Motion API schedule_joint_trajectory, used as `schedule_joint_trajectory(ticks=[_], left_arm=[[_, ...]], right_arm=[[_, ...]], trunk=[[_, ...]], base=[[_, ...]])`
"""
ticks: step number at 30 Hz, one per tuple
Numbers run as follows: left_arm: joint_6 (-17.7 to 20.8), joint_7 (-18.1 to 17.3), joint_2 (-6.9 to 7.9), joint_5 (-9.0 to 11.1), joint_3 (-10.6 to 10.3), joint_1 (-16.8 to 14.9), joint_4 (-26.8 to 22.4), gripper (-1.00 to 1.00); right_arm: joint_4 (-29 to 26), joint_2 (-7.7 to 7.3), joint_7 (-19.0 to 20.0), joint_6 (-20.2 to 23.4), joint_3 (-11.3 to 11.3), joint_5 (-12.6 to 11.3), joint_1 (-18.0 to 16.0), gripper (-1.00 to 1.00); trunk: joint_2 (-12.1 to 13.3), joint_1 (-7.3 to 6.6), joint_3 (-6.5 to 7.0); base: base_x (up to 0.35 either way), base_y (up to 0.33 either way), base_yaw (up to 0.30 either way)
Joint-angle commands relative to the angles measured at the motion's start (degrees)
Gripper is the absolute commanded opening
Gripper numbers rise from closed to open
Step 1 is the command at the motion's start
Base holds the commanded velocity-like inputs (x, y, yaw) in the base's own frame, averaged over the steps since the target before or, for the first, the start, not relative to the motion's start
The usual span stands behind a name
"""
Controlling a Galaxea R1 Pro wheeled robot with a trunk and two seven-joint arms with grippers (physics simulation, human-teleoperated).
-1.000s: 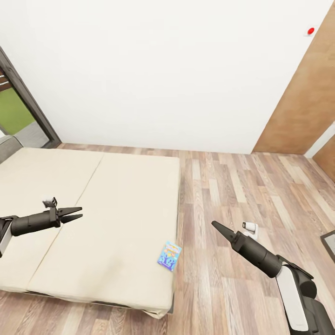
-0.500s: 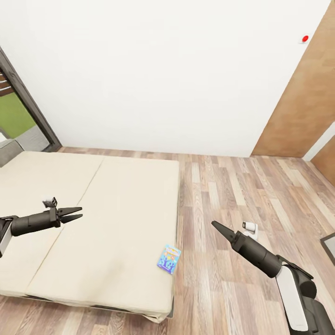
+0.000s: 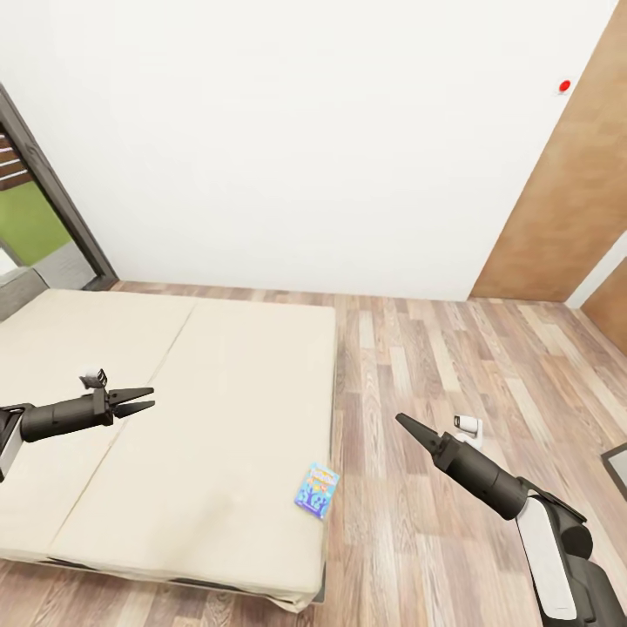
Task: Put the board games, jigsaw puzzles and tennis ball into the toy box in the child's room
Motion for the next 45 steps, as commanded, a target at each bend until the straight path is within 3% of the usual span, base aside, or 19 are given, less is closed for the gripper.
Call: schedule_joint_trajectory(ticks=[1, 38, 45], left_arm=[[0.6, -0.2, 0.01, -0.1, 0.0, 0.0, 0.0, 1.00], [0.6, -0.2, 0.00, -0.1, 0.0, 0.0, 0.0, 1.00], [0.6, -0.2, 0.01, -0.1, 0.0, 0.0, 0.0, 1.00]], right_arm=[[0.0, 0.00, 0.0, 0.3, 0.0, -0.2, 0.0, 1.00], [0.0, 0.00, 0.0, 0.4, 0.0, -0.3, 0.0, 1.00], [0.0, 0.00, 0.0, 0.4, 0.0, -0.3, 0.0, 1.00]], trunk=[[-0.1, 0.03, 0.00], [-0.1, 0.03, 3.44], [-0.1, 0.03, 3.69]], base=[[0.000, 0.000, 0.059], [0.000, 0.000, 0.073], [0.000, 0.000, -0.115]])
